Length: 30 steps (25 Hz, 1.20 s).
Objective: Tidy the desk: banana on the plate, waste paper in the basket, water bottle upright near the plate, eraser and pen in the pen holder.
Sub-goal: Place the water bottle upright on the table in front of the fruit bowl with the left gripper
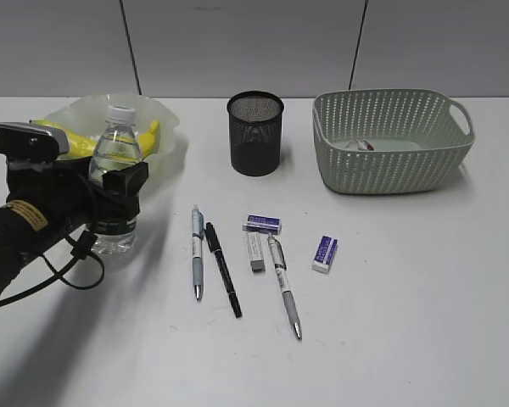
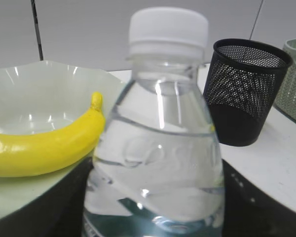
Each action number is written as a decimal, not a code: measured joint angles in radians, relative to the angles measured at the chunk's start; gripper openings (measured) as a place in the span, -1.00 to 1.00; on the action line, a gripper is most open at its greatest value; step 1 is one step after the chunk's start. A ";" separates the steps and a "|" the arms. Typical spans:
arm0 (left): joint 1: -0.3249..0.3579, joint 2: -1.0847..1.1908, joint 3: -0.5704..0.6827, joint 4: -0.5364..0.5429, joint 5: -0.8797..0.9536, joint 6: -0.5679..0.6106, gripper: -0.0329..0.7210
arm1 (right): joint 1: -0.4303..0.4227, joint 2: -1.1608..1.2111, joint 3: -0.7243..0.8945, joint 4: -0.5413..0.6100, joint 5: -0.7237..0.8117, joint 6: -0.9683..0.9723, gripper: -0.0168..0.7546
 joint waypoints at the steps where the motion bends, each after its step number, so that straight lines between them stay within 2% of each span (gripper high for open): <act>1: 0.000 0.000 0.000 0.001 0.000 0.000 0.42 | 0.000 0.000 0.000 0.000 0.000 0.000 0.47; 30: 0.000 0.000 0.000 0.008 0.000 0.000 0.47 | 0.000 0.000 0.000 0.000 0.000 0.000 0.47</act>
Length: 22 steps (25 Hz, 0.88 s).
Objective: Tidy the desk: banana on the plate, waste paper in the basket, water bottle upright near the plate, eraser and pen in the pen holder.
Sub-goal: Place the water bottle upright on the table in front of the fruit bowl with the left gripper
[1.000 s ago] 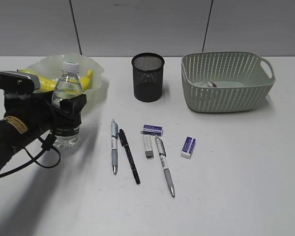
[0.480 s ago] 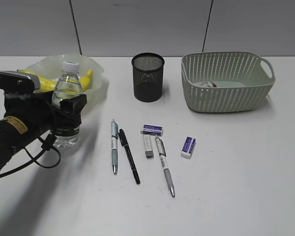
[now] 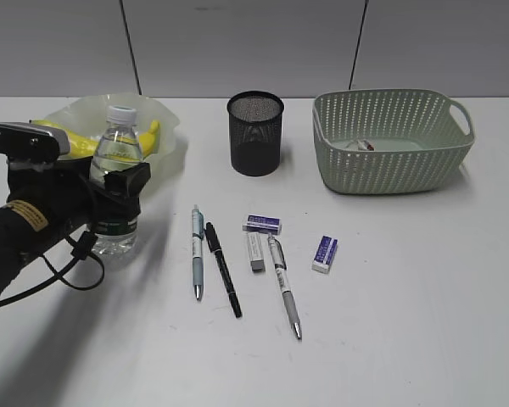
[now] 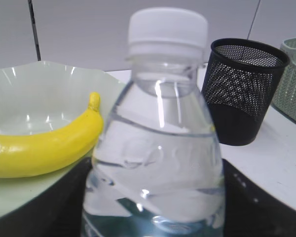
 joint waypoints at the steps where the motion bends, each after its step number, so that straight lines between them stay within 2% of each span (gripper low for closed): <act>1: 0.000 0.000 0.000 0.000 0.000 0.000 0.47 | 0.000 0.000 0.000 0.000 0.000 0.000 0.47; 16: 0.000 0.000 0.000 0.000 0.000 0.000 0.47 | 0.000 0.000 0.000 0.000 0.000 0.000 0.46; 22: 0.000 -0.027 0.045 0.000 -0.004 0.000 0.47 | 0.000 0.000 0.000 0.000 0.000 0.000 0.47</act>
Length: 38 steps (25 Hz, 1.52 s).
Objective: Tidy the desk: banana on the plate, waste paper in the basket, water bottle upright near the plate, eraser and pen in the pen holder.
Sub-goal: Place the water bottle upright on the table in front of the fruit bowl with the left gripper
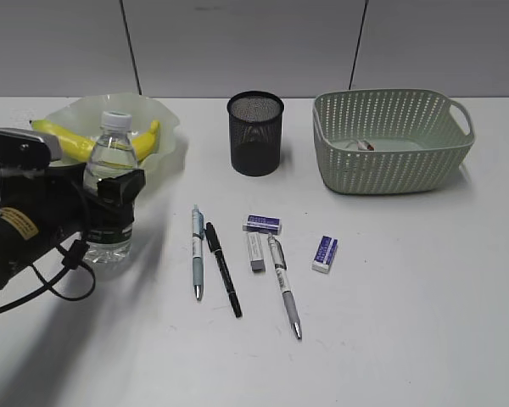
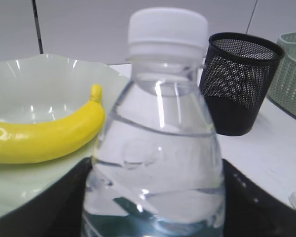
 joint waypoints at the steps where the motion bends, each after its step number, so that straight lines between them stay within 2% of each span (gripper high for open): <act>1: 0.000 -0.005 0.006 0.000 0.001 0.000 0.47 | 0.000 0.000 0.000 0.000 0.000 0.000 0.47; 9: 0.000 -0.016 0.014 0.001 0.005 0.000 0.47 | 0.000 0.000 0.000 0.000 0.000 0.000 0.47; 21: 0.000 -0.014 -0.082 0.034 0.009 0.000 0.47 | 0.000 0.000 0.000 0.000 0.000 0.000 0.47; 34: 0.000 0.057 -0.083 0.055 -0.016 0.000 0.47 | 0.000 0.000 0.000 0.000 0.000 0.000 0.47; 38: 0.000 0.058 -0.056 0.078 -0.045 0.000 0.53 | 0.000 0.000 0.000 0.000 0.000 0.000 0.47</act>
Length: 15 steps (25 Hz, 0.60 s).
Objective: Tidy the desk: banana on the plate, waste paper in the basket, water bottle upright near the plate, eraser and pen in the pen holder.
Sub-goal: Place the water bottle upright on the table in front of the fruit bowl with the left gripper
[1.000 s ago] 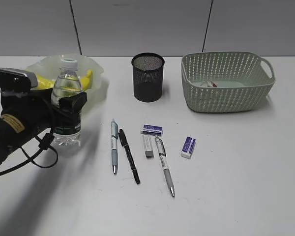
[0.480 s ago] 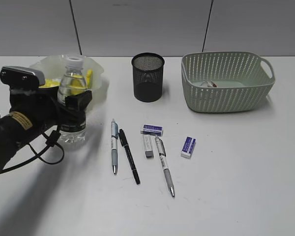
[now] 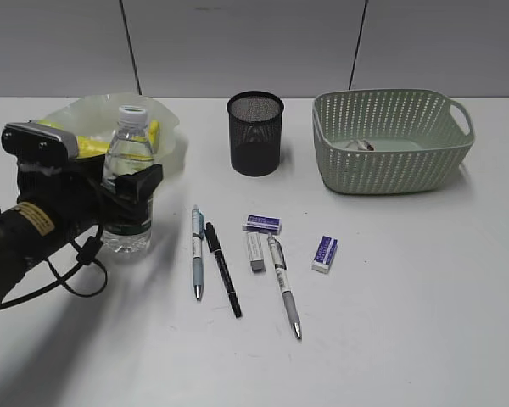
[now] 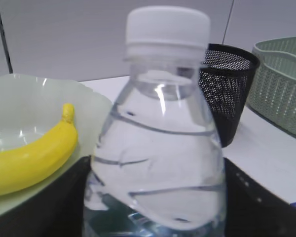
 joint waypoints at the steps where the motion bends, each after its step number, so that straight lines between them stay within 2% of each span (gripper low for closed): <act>1: 0.000 -0.001 0.011 0.001 -0.010 0.000 0.57 | 0.000 0.000 0.000 0.000 0.000 0.000 0.47; 5: 0.000 -0.003 0.057 0.007 -0.002 0.000 0.68 | 0.000 0.000 0.000 0.000 0.000 0.000 0.47; 15: 0.000 -0.068 0.137 0.009 0.003 0.000 0.70 | 0.000 0.000 0.000 -0.001 0.000 0.000 0.47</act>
